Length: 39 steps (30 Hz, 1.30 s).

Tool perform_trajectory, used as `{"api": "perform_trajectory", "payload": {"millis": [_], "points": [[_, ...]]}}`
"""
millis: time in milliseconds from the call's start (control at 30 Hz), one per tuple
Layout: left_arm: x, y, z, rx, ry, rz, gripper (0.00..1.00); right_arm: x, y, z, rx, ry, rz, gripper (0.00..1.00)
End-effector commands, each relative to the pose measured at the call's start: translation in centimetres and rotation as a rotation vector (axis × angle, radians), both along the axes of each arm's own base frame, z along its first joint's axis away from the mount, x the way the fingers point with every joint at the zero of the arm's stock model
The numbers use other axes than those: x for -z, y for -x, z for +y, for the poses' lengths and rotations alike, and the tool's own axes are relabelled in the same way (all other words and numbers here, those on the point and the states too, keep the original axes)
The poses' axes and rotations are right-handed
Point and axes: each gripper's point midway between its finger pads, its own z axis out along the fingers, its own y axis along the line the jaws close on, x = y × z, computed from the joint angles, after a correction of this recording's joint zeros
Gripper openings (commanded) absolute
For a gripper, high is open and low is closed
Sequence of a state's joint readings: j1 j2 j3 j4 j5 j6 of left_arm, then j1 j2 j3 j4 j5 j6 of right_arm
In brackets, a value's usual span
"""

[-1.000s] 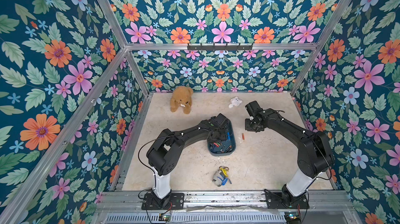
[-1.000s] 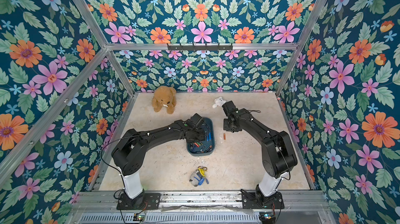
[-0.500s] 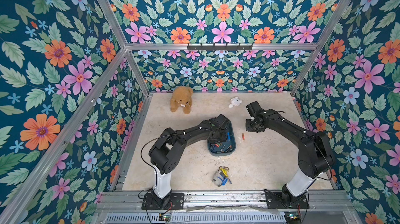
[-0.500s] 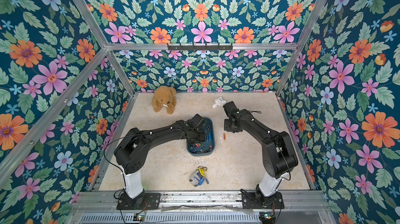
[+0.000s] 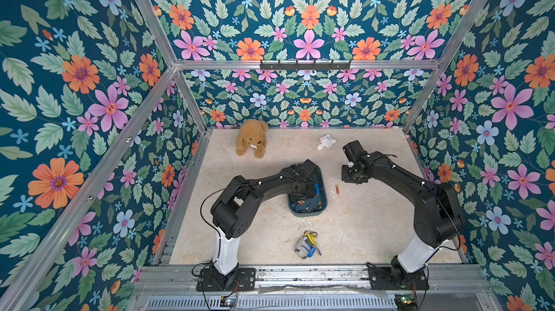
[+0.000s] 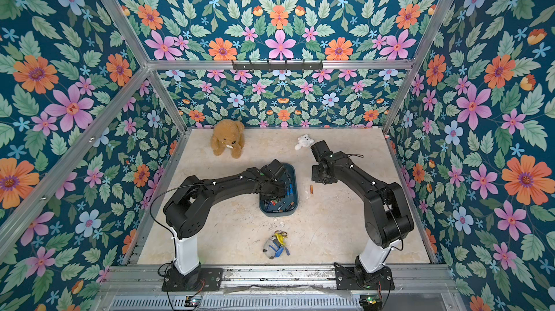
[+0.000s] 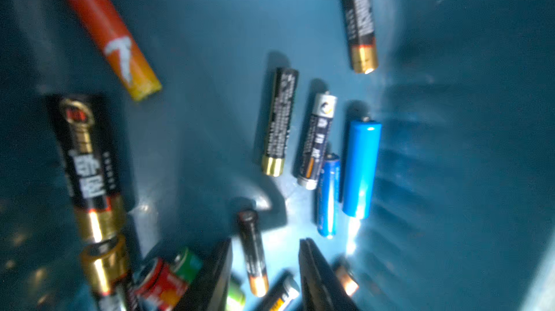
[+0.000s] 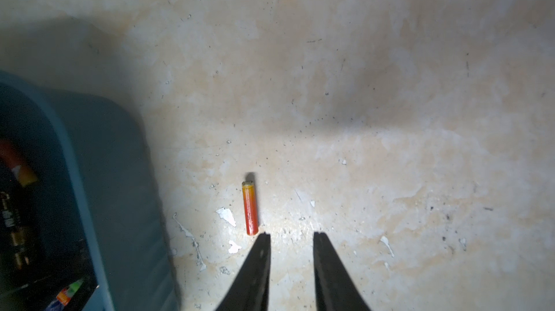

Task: Take the batteries out of the storage box
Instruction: Pick up the battery from the storage box.

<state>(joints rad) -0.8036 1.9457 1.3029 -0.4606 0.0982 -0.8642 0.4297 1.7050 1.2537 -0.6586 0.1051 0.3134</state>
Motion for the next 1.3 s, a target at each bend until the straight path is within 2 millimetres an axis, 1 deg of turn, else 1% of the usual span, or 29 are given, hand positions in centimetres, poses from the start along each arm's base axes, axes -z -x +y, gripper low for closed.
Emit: {"api": "perform_trajectory", "payload": {"millis": [0,300,500,667,833,1000,1267], "points": [[0.0,-0.2,0.1,0.0,-0.012,-0.007,0.41,-0.4,0.0,-0.2,-0.003,0.001,-0.01,0.3],[1.0,-0.1,0.1,0.02,-0.049,0.01,0.32,-0.4,0.0,-0.3,-0.004,0.002,-0.008,0.3],[1.6,0.1,0.7,0.036,-0.115,0.011,0.27,-1.0,-0.1,-0.5,-0.001,-0.001,-0.02,0.3],[2.0,0.4,1.1,0.065,-0.175,0.026,0.24,-1.0,-0.1,-0.8,0.003,0.004,-0.02,0.3],[1.9,0.4,0.6,0.08,-0.182,0.02,0.19,-1.1,0.0,-1.1,0.009,0.005,-0.021,0.3],[1.7,0.4,0.4,0.077,-0.175,0.02,0.15,-1.3,-0.1,-0.9,0.005,-0.003,-0.024,0.3],[0.1,-0.3,-0.5,0.078,-0.142,-0.009,0.14,-1.4,-0.1,-0.6,0.012,-0.024,-0.022,0.3]]}}
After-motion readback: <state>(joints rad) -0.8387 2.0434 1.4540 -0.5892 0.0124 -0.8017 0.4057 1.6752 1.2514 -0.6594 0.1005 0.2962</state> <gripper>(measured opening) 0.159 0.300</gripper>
